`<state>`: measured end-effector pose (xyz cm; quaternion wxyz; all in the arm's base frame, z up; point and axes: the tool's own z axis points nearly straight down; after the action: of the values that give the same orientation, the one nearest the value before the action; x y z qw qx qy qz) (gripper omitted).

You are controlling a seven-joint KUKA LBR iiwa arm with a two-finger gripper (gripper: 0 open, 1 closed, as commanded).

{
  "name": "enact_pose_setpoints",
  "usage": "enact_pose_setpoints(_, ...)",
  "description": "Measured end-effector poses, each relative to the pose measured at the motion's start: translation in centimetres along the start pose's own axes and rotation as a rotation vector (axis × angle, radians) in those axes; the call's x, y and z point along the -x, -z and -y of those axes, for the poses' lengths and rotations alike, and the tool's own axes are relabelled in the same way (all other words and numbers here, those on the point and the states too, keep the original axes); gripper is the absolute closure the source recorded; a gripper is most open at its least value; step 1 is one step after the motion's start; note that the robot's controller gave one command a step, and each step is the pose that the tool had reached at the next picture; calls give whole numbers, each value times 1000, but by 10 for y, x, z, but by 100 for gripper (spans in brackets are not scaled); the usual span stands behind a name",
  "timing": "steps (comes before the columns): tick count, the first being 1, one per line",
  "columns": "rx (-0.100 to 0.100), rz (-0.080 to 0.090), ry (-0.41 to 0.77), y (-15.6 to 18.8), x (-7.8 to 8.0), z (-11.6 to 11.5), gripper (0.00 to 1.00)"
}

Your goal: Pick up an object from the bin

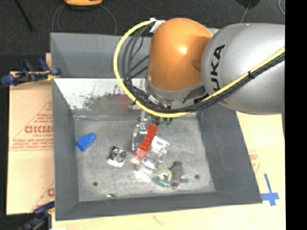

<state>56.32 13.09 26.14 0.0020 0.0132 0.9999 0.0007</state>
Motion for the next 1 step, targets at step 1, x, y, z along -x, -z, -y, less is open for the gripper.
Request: enact_pose_setpoints(1,0,4,193,28,35,-29,0)
